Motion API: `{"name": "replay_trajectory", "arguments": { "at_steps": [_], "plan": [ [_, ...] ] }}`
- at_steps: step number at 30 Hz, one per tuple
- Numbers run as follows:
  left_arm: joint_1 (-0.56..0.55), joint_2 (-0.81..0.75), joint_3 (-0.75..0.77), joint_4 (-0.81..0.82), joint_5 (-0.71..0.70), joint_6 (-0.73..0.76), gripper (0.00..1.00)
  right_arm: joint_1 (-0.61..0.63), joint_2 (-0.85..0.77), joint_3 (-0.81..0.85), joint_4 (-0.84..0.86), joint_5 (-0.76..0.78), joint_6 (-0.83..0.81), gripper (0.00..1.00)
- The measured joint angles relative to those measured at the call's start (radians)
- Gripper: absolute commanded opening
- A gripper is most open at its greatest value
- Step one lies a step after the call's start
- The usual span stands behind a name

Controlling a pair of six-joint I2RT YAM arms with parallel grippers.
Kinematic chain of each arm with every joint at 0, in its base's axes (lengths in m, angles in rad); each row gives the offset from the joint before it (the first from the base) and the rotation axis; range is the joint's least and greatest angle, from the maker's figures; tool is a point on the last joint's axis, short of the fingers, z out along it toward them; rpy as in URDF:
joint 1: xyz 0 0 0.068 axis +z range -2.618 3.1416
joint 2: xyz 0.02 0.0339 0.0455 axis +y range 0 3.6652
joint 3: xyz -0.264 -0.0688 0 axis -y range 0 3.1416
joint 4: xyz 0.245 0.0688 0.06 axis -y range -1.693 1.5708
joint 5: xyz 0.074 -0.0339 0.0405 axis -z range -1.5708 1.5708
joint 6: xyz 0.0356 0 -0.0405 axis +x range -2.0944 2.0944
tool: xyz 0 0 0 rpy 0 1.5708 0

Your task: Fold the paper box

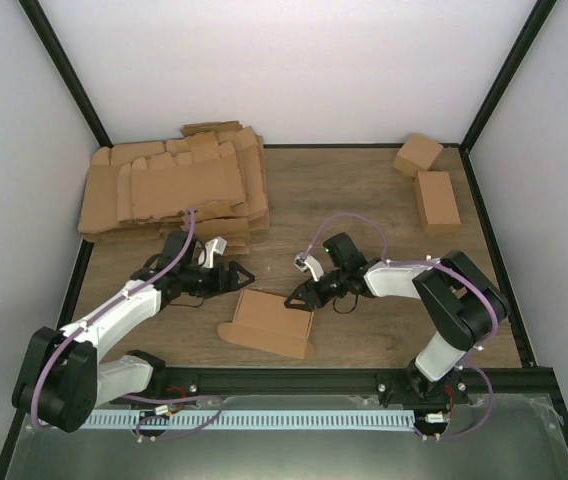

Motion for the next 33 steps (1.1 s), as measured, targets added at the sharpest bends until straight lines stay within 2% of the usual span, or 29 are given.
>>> {"name": "replay_trajectory", "arguments": {
  "at_steps": [6,13,33],
  "plan": [
    [0.0,0.011,0.0,0.0,-0.001,0.001,0.89,0.0,0.002,0.015,0.007,0.014,0.005,0.38],
    [0.0,0.012,0.037,-0.031,-0.005,0.008,0.89,-0.032,0.017,0.022,0.025,-0.013,0.011,0.37],
    [0.0,-0.002,0.373,-0.139,-0.012,0.035,0.89,-0.193,0.241,0.123,0.039,-0.346,0.008,0.35]
  ]
}}
